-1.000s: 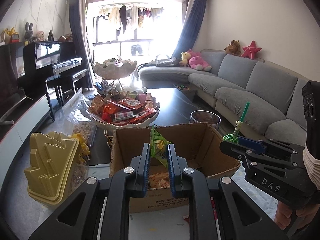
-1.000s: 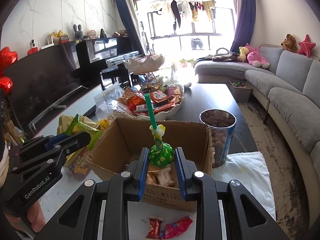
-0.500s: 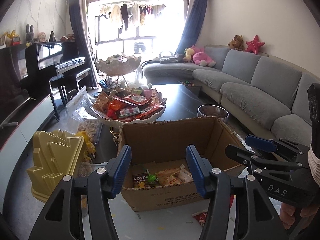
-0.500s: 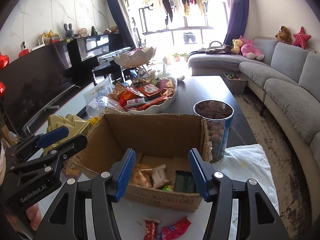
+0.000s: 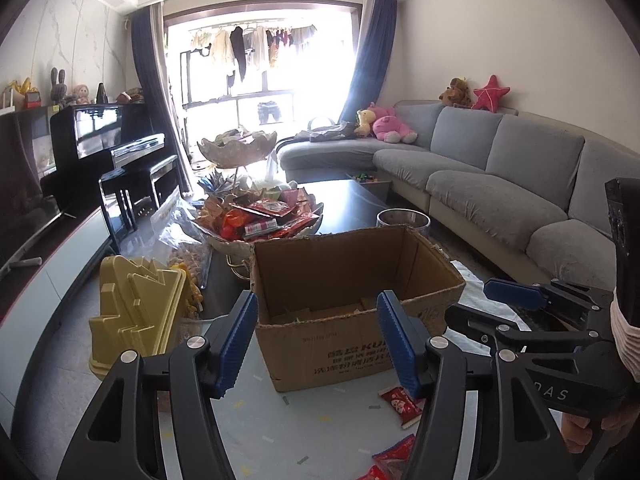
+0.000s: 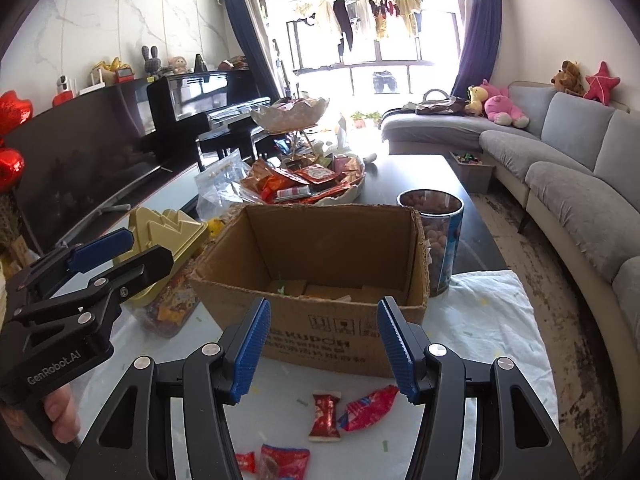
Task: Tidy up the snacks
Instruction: 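Withdraw both tools from the box toward the red snacks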
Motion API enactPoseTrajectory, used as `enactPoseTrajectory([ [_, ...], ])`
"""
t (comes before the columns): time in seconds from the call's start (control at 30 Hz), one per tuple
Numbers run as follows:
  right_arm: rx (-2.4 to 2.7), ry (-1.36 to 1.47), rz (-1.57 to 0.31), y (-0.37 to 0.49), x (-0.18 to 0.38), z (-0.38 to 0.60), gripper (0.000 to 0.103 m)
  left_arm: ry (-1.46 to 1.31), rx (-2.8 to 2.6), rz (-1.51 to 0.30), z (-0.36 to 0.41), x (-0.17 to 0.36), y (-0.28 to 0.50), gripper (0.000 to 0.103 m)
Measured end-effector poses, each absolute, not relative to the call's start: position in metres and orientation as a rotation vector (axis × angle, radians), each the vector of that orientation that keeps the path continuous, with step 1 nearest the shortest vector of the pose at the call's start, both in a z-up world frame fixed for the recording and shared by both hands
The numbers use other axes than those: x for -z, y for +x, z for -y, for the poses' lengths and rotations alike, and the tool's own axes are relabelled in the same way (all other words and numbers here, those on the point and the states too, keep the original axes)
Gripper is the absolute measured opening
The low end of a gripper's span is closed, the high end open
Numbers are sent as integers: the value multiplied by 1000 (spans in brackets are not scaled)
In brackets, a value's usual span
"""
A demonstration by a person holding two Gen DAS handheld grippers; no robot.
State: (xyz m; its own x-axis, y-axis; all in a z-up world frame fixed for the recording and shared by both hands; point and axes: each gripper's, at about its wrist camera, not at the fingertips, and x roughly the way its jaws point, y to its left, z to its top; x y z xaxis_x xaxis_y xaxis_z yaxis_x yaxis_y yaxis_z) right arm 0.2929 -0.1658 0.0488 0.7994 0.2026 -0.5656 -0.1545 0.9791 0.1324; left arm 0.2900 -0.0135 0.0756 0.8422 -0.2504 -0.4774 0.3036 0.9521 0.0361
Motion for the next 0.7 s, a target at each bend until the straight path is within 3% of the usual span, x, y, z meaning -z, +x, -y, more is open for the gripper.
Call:
enactPoseTrajectory([
  [0.7, -201, 9, -747, 232, -2, 123, 60, 277, 379, -566, -9, -20, 232, 61],
])
